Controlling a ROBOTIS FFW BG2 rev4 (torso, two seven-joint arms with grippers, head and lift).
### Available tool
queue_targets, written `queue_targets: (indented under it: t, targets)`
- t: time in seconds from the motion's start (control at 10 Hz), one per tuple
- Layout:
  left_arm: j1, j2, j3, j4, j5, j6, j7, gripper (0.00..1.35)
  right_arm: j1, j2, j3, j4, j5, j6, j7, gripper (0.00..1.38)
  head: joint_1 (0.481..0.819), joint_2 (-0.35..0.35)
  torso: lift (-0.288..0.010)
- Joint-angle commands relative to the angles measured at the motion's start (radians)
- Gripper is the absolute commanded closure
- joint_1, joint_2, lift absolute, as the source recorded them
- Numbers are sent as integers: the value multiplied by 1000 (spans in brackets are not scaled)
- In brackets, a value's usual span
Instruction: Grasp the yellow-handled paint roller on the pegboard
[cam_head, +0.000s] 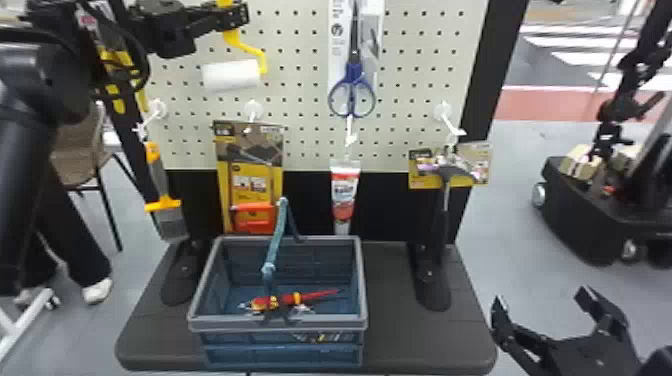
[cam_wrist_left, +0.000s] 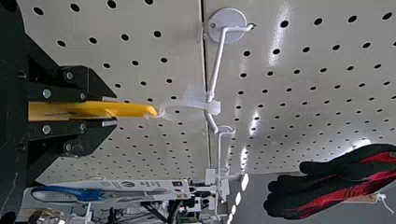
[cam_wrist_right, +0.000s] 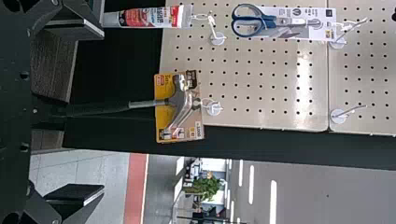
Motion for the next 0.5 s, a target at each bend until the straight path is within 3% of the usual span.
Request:
queue_targets:
  t: [0.0, 0.4]
  targets:
    - [0, 0, -2, 1, 0, -5, 0, 1217, 0, -1, -1, 0, 0, 0, 0, 136, 549, 0, -100]
    - [4, -2, -2, 1, 0, -14, -3, 1217, 2, -1, -1, -2, 0, 0, 0, 137, 549, 0, -100]
